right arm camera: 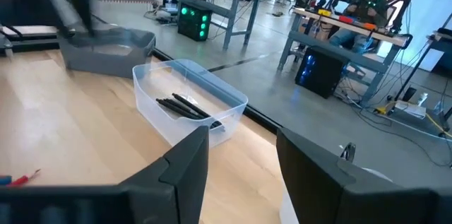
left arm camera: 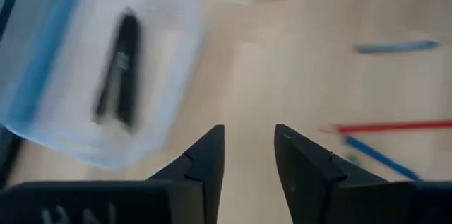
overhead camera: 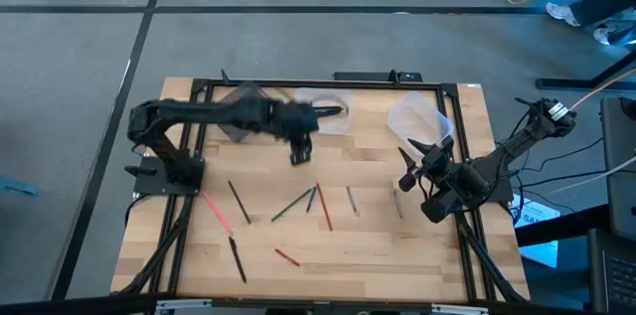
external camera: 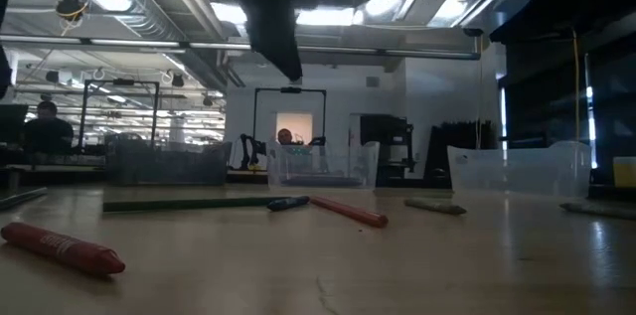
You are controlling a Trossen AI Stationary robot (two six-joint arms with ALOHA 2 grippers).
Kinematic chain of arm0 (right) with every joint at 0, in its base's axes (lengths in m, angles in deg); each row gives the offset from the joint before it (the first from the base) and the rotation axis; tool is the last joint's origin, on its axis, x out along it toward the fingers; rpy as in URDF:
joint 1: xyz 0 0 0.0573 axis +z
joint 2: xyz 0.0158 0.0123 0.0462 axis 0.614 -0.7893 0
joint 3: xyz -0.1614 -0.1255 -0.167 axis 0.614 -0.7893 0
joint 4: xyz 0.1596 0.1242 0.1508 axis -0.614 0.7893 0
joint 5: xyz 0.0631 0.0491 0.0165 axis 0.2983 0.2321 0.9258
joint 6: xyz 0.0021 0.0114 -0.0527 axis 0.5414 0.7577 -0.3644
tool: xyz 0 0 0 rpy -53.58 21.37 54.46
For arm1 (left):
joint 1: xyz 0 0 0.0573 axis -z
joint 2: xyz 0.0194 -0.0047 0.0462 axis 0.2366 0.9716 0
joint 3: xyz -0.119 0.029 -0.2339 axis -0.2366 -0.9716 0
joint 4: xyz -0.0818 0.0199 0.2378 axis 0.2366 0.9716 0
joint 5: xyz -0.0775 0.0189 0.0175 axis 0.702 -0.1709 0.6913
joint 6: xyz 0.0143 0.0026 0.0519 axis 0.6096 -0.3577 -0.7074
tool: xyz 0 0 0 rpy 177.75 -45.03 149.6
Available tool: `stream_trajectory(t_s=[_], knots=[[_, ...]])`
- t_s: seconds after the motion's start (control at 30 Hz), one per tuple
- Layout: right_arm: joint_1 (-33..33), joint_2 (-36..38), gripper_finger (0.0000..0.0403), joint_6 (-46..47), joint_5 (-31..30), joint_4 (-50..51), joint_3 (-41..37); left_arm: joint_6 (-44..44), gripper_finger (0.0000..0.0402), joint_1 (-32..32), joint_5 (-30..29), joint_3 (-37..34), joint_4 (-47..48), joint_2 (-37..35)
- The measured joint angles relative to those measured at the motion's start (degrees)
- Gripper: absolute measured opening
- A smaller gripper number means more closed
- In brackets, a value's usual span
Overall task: Sort crayons/erasers/pens/pencils in bins
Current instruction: Put the black pen into the left transparent bin
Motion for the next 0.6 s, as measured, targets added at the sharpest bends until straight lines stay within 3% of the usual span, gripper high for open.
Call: stream_trajectory(t_s=[0.17, 0.37, 0.5, 0.6], knots=[[0.0, -0.7, 0.0172, 0.0, 1.4, -1.0, 0.0, 10.5, 0.0115, 12.0, -3.0, -4.0, 0.6, 0.1], [0.0, -1.0, 0.0172, -1.4, 4.7, -3.6, 0.0, 19.8, 0.0115, 21.6, -3.2, -7.0, 7.8, 0.2], [0.0, -1.0, 0.0172, -1.5, 4.7, -4.2, 0.0, 25.9, 0.0115, 26.0, 1.6, -7.9, 7.9, 0.2], [0.0, -1.0, 0.0172, -1.5, 4.3, -4.3, 0.0, 25.7, 0.0115, 29.4, 3.4, -7.9, 8.4, 0.2]])
